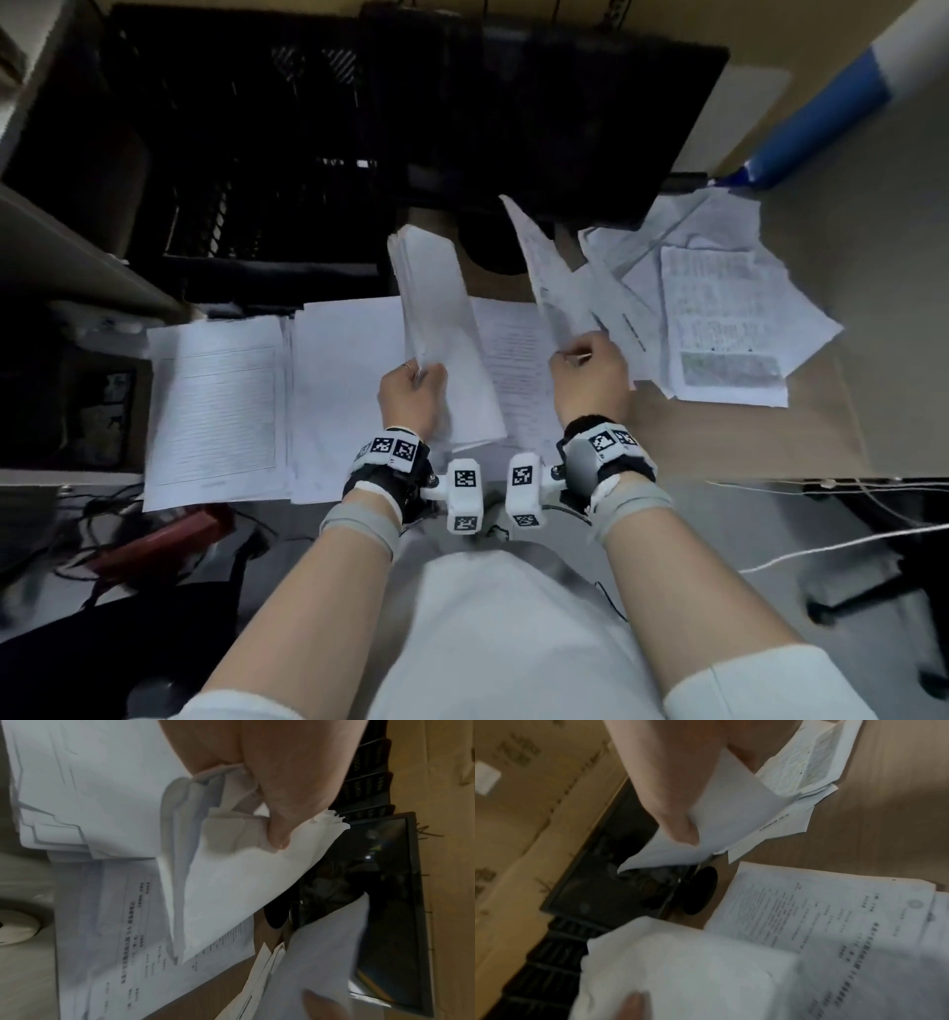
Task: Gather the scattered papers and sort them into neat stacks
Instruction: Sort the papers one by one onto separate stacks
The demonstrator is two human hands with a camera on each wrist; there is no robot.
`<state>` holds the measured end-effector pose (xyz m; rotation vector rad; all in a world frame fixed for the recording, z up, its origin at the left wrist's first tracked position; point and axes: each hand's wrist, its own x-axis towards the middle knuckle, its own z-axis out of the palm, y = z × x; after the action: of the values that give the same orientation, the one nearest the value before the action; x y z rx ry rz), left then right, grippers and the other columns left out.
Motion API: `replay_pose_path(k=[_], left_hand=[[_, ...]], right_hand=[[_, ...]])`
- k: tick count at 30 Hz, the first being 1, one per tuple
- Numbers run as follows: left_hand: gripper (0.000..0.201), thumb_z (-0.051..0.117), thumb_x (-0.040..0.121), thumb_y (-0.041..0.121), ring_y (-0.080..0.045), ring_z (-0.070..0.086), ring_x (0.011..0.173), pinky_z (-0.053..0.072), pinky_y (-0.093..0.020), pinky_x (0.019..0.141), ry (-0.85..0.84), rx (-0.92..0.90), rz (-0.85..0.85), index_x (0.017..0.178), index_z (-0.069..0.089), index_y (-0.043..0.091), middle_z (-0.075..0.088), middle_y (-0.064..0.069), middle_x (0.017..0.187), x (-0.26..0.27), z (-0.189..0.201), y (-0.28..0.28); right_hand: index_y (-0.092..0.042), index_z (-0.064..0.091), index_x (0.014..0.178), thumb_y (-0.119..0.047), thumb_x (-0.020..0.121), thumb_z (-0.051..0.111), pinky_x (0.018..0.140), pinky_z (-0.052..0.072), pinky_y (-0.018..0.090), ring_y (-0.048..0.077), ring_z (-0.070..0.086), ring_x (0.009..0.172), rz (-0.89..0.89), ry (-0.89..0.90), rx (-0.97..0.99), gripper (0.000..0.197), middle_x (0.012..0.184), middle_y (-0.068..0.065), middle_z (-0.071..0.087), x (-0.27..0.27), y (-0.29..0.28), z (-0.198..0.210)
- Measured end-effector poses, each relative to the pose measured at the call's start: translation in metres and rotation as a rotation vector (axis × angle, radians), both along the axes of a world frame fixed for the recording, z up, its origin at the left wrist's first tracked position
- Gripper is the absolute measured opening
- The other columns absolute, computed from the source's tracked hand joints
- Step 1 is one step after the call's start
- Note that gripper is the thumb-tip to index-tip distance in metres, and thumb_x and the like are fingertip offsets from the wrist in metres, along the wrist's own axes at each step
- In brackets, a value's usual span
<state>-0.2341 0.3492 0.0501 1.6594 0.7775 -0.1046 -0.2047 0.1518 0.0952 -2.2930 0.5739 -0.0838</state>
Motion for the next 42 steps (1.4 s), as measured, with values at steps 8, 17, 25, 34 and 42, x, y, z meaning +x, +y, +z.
replay_pose_path(k=[8,17,25,34,42], left_hand=[[0.017,0.07,0.089,0.021,-0.019,0.053,0.065,0.045,-0.035,0.065,0.032,0.061,0.079,0.073,0.065,0.016,0.061,0.003,0.067,-0.014,-0.001,0.069],[0.015,0.071,0.091,0.019,-0.009,0.059,0.062,0.047,-0.03,0.063,0.039,0.004,0.009,0.076,0.07,0.022,0.067,0.016,0.063,-0.008,-0.008,0.095],[0.017,0.07,0.093,0.019,-0.016,0.061,0.067,0.051,-0.034,0.071,0.016,-0.065,-0.015,0.076,0.071,0.018,0.069,0.008,0.068,0.002,0.0,0.077],[0.04,0.063,0.098,0.03,-0.013,0.049,0.056,0.041,-0.031,0.063,-0.043,-0.064,0.045,0.059,0.057,0.022,0.055,0.012,0.054,-0.013,0.021,0.047],[0.036,0.058,0.101,0.037,-0.039,0.07,0.096,0.055,-0.056,0.091,-0.129,-0.274,0.169,0.105,0.074,0.005,0.072,-0.028,0.104,-0.032,0.038,0.05]], right_hand=[[-0.025,0.063,0.097,-0.022,0.088,0.062,0.072,0.048,0.029,0.025,0.064,0.093,0.153,0.524,0.036,0.01,0.099,-0.001,0.069,-0.025,0.05,-0.061],[-0.028,0.062,0.101,-0.022,0.086,0.058,0.083,0.05,0.031,0.025,0.062,0.103,0.253,0.634,0.082,0.016,0.111,-0.002,0.068,-0.015,0.089,-0.089],[-0.025,0.06,0.117,-0.055,0.078,0.063,0.093,0.046,0.034,0.021,0.055,0.112,0.368,0.636,0.175,0.05,0.117,-0.004,0.059,0.004,0.08,-0.078],[-0.027,0.054,0.136,-0.035,0.088,0.07,0.081,0.052,0.024,0.007,0.063,0.107,0.587,0.401,0.662,0.052,0.131,-0.01,0.06,0.019,0.097,-0.023],[-0.029,0.041,0.148,-0.027,0.082,0.079,0.079,0.05,0.012,-0.002,0.057,0.113,0.774,0.454,0.769,0.076,0.14,-0.012,0.051,0.01,0.099,-0.004]])
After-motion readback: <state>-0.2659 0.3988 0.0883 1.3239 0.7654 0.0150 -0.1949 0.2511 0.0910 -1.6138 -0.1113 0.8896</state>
